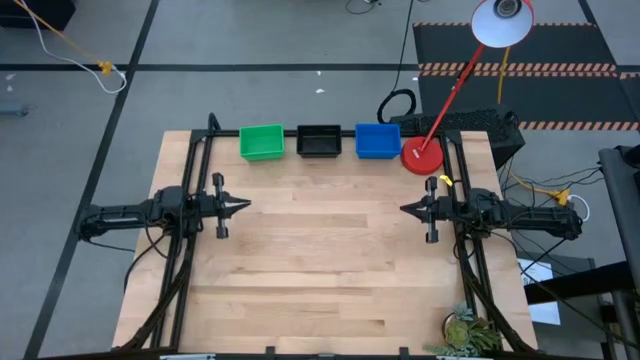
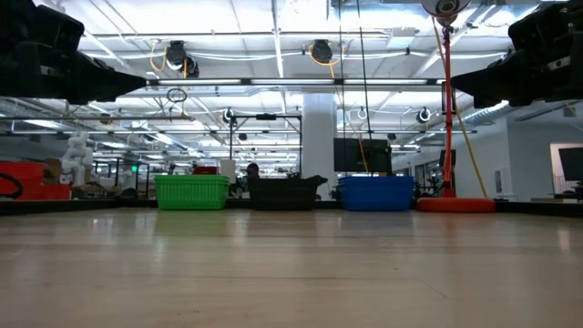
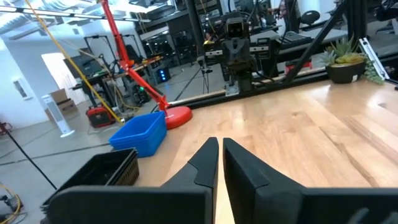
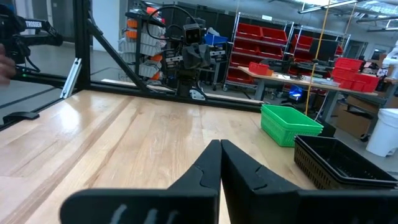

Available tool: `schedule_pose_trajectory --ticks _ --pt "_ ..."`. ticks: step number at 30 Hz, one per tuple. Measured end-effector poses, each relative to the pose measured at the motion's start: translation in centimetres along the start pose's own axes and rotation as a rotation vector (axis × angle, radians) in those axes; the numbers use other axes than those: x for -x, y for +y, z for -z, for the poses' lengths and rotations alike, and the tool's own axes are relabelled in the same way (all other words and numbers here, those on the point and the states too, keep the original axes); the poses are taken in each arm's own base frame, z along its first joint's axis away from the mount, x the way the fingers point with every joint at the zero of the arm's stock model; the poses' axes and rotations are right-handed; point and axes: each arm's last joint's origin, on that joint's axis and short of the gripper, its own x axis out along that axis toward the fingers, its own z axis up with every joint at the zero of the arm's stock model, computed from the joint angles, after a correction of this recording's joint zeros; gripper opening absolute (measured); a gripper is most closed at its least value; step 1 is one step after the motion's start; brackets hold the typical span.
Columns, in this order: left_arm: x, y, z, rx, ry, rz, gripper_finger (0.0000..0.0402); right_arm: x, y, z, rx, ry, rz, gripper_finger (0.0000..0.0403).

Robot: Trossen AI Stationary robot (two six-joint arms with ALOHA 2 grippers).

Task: Stack baskets by color
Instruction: Return to Home Position

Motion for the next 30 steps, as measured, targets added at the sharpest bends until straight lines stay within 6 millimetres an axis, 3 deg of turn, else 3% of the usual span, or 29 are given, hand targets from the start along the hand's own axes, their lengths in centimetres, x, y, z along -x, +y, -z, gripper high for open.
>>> schedule_pose_trajectory --ticks 30 --pt "0.00 0.01 -0.01 0.003 -0.001 -0.004 0.0031 0.00 0.00 -0.01 0.000 0.000 0.000 0.0000"
